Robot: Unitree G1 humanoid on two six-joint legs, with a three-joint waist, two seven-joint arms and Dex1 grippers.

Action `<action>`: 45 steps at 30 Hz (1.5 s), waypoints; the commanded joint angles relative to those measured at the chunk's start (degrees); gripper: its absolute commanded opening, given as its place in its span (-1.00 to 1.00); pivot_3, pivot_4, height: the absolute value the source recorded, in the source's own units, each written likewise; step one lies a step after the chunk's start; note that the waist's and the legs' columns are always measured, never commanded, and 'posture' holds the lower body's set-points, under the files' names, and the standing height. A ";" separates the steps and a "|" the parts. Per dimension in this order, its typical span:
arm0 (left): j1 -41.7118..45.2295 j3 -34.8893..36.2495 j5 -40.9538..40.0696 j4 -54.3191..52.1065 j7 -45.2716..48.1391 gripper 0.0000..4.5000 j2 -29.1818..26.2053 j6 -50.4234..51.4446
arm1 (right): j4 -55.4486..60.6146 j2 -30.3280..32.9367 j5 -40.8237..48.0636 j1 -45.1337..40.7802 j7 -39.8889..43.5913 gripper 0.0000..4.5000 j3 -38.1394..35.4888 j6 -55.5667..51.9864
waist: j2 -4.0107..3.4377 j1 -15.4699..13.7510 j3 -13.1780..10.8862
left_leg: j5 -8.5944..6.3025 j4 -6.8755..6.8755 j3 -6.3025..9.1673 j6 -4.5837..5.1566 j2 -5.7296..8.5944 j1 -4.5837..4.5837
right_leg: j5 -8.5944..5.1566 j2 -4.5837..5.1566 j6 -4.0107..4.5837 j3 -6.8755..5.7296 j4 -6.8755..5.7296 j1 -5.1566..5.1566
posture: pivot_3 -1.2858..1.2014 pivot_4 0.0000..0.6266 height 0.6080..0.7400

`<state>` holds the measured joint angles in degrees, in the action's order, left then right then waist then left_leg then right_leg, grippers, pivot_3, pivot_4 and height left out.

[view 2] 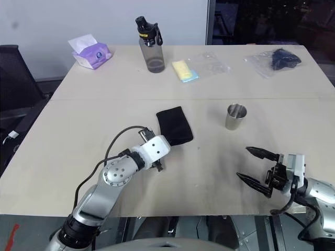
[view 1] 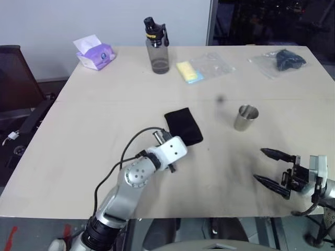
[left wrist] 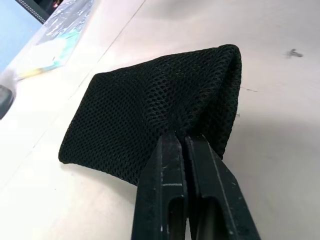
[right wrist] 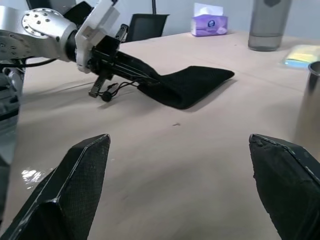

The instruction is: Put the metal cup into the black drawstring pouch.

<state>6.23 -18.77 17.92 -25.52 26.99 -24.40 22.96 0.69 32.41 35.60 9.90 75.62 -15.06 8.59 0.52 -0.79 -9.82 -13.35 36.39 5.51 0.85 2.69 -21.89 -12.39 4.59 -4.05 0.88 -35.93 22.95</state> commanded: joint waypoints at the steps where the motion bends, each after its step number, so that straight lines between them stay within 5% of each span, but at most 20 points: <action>1: 3.69 4.44 -3.70 0.38 -1.67 -0.97 2.81 -2.22 | 4.60 -0.19 -1.01 -2.30 -5.79 1.00 -1.70 0.15 | 0.00 -0.02 0.00 | 0.00 0.01 0.01 0.00 0.00 0.00 | 0.01 0.00 -0.02 -0.01 0.00 0.00 | 0.03 -0.52 1.00; 8: 9.90 11.45 -19.13 0.88 0.13 -0.97 12.96 5.15 | 11.63 3.50 -6.89 -13.32 -19.37 1.00 -0.57 -6.21 | 0.02 0.08 -0.01 | 0.01 0.15 -0.01 -0.01 0.05 -0.06 | 0.18 -0.01 -0.27 0.01 -0.03 0.01 | 0.03 -0.52 1.00; 12: 14.04 14.21 -25.21 2.23 -0.65 -0.97 16.99 10.43 | 10.73 8.40 -18.34 -24.73 -29.40 1.00 4.50 -16.95 | 0.04 0.11 -0.02 | 0.02 0.18 -0.09 -0.01 0.11 -0.23 | 0.34 -0.03 -0.07 0.07 -0.06 0.21 | 0.03 -0.52 1.00; 20: 16.22 15.16 -29.46 3.01 -2.85 -0.97 18.48 15.19 | 10.64 14.14 -30.75 -32.09 -26.71 1.00 17.70 -20.84 | 0.09 0.06 0.00 | 0.17 0.37 -0.23 -0.26 0.13 -0.90 | 0.36 -0.07 -0.04 -0.07 -0.04 0.67 | 0.03 -0.52 1.00; 27: 15.94 14.47 -29.94 2.54 -4.80 -0.97 18.06 15.38 | 11.08 17.27 -34.30 -30.04 -25.50 1.00 20.15 -27.62 | 0.11 -0.02 -0.01 | 0.13 0.46 -0.29 -0.20 0.17 -0.99 | 0.36 0.00 -0.04 -0.02 -0.01 0.69 | 0.03 -0.52 1.00; 37: 15.95 13.81 -30.33 3.05 -5.59 -1.00 17.13 15.54 | 13.05 18.30 -34.42 -28.13 -24.60 -0.98 19.27 -28.74 | 0.11 0.14 -0.01 | 0.08 0.62 -0.34 -0.10 0.13 -0.94 | 0.41 -0.07 -0.07 0.01 -0.13 0.68 | 0.03 -0.52 1.00; 45: 16.77 13.32 -30.97 4.30 -5.71 -1.00 17.52 16.94 | 17.36 10.90 -28.17 -32.46 -28.21 -0.98 15.88 -26.79 | 0.14 0.54 -0.04 | 0.09 0.71 -0.37 -0.12 0.13 -0.96 | 0.43 -0.08 -0.09 0.05 -0.16 0.67 | 0.03 -0.52 1.00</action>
<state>21.96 -5.06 -11.86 -20.52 21.50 -7.17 39.71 12.31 43.98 3.97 -19.73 48.18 3.50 -20.23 0.65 -0.24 -9.86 -13.27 37.11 5.14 0.73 2.81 -22.83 -11.94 4.46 -4.11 0.97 -36.11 23.63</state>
